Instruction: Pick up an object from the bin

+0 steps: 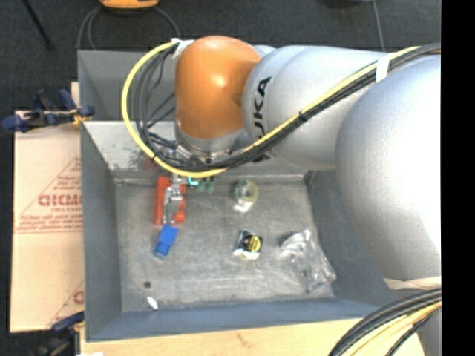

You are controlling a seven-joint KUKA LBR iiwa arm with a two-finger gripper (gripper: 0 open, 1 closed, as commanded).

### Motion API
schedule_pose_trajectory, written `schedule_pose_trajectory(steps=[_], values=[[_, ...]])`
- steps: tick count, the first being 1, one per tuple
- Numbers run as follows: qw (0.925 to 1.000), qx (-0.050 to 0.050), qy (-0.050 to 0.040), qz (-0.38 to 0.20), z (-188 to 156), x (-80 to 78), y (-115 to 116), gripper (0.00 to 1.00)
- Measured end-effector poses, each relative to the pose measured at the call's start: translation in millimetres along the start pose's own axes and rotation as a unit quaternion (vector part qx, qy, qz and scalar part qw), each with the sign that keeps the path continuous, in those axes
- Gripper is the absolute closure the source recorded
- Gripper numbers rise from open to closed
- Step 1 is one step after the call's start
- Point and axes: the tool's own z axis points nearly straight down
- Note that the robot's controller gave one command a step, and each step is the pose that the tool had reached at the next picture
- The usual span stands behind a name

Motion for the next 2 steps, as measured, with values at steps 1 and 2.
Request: schedule_pose_trajectory(steps=[1, 2], values=[[0.9974, -0.003, -0.0119, -0.071, 80.5, -32.4, -31.8, 0.00], [0.9715, 0.001, -0.0156, -0.237, 83.7, -26.7, -31.9, 0.00]])
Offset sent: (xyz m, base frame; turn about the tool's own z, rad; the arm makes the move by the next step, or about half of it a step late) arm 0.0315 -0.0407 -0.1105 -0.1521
